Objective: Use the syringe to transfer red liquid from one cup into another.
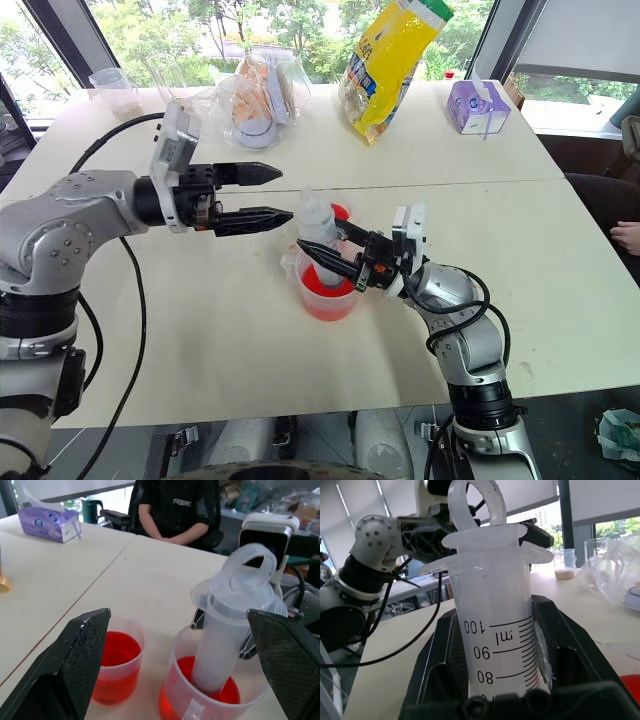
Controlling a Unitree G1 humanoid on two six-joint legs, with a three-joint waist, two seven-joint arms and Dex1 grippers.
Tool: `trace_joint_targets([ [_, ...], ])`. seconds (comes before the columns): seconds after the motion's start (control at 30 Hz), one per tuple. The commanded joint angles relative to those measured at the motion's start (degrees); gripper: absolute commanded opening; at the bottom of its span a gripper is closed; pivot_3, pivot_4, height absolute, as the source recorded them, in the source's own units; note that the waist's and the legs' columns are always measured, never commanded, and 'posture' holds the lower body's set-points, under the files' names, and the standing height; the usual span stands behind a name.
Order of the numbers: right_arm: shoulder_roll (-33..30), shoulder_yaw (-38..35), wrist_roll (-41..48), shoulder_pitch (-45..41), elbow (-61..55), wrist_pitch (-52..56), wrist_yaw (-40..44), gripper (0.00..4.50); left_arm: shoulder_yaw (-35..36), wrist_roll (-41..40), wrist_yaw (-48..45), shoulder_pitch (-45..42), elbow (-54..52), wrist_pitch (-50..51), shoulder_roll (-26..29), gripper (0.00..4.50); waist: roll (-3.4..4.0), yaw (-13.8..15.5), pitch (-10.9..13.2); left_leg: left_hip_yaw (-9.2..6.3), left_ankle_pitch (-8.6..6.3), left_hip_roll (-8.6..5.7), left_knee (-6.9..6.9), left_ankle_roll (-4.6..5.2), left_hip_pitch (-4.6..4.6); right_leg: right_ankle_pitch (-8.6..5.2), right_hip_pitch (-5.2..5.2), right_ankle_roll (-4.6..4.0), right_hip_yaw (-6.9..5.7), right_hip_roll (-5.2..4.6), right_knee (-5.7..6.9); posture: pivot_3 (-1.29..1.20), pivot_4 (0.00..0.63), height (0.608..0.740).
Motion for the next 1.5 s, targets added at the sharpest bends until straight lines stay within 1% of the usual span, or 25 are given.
trace_joint_targets([
  [0.03, -0.83, 1.23, -0.34, 0.73, -0.03, -0.82, 0.47, 1.38, 1.21, 0.02, 0.21, -0.17, -1.86, -1.76, -0.58, 4.50, 0.00, 0.02, 0.00, 0.00, 0.00, 0.00, 0.00, 0.00, 0.00, 0.00, 0.00, 0.00, 0.00, 0.00, 0.00, 0.00, 0.150, 0.740],
  [0.17, -2.37, 1.50, 0.22, 0.50, -0.39, 0.31, 0.68, 1.38, 0.99, 0.27, 0.10, -0.09, -1.46, -2.74, -1.68, 4.50, 0.00, 0.03, 0.00, 0.00, 0.00, 0.00, 0.00, -0.01, 0.05, 0.00, 0.05, 0.00, 0.00, 0.00, 0.00, 0.00, 0.150, 0.740],
  [0.4, -4.93, 1.42, 2.97, -0.51, -2.58, 4.78, 0.07, 1.38, 1.63, -0.80, -1.93, 2.05, -1.60, -3.16, -1.82, 4.50, 0.00, -0.01, 0.00, 0.01, 0.00, 0.01, 0.00, -0.01, 0.11, 0.00, 0.09, -0.01, 0.00, 0.01, 0.01, 0.00, 0.150, 0.740],
  [0.53, -5.47, 1.54, 3.61, -1.15, -3.61, 6.30, -0.39, 1.38, 0.77, 0.01, -1.56, 2.66, -1.34, -4.19, -3.25, 4.50, -0.01, 0.08, -0.01, 0.00, 0.00, 0.01, 0.00, -0.01, 0.11, 0.00, 0.10, -0.01, 0.00, 0.00, 0.00, 0.00, 0.150, 0.740],
  [0.9, -7.49, 1.36, 3.79, -2.24, -6.45, 8.32, -1.04, 1.38, 1.20, -0.71, 1.78, 3.00, -1.89, -4.38, -7.05, 4.50, -0.01, 0.11, -0.01, 0.00, 0.00, 0.00, 0.00, -0.01, 0.09, 0.00, 0.10, -0.01, 0.00, 0.00, -0.01, 0.00, 0.150, 0.740],
  [1.17, -7.03, 1.23, 3.49, -0.83, -7.15, 8.21, -2.60, 1.38, 1.28, -1.06, 4.04, 2.80, -2.55, -4.32, -9.14, 4.50, -0.01, 0.11, -0.01, 0.00, 0.00, 0.00, 0.00, -0.01, 0.09, 0.00, 0.10, -0.01, 0.00, 0.00, -0.01, 0.00, 0.150, 0.740],
  [1.5, -6.24, 2.00, 3.28, 1.05, -8.14, 7.25, -4.82, 1.38, 0.79, -3.34, 6.19, 2.65, -3.93, -2.42, -10.85, 4.50, -0.01, 0.12, 0.00, 0.00, 0.00, 0.00, 0.00, -0.01, 0.09, 0.00, 0.10, -0.01, 0.00, 0.00, -0.01, 0.00, 0.150, 0.740],
])
